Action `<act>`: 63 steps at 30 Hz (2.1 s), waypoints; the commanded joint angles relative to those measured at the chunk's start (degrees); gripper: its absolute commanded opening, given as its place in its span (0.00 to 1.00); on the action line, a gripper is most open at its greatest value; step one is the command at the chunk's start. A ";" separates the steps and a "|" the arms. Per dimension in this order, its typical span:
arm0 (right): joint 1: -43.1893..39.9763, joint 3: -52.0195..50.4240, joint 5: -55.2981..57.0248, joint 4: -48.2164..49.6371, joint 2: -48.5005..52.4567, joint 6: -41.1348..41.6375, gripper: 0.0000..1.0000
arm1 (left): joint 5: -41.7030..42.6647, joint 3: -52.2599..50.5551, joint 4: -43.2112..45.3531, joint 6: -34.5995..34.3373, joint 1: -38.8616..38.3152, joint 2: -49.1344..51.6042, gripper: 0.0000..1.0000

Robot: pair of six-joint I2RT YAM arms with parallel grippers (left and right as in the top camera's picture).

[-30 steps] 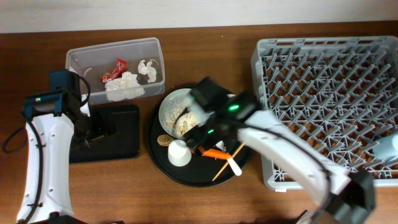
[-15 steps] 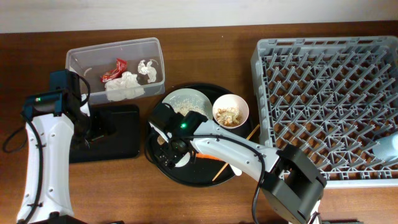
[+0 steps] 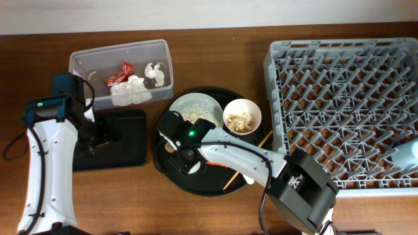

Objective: Sort waste into correct bins and load items into the dishwasher rack
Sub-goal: 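Grasp the white cup on the platter with the right gripper, then place the white cup into the dish rack with the right gripper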

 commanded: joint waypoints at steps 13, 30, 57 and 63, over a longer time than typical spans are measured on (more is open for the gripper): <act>-21.79 15.65 6.45 -19.50 -20.37 5.97 0.65 | 0.17 -0.07 0.00 -0.74 0.17 -1.09 0.99; -93.11 15.54 5.14 -15.80 -13.68 6.16 0.65 | 0.15 -0.07 0.02 -0.74 0.17 -1.09 0.99; -63.23 15.65 -4.07 -32.24 -21.20 1.79 0.90 | 0.24 -0.07 0.28 -0.76 0.17 -1.09 0.99; -66.40 13.03 -0.57 -40.79 -24.96 3.30 0.91 | 0.20 -0.07 5.57 -0.31 -10.99 -1.09 0.99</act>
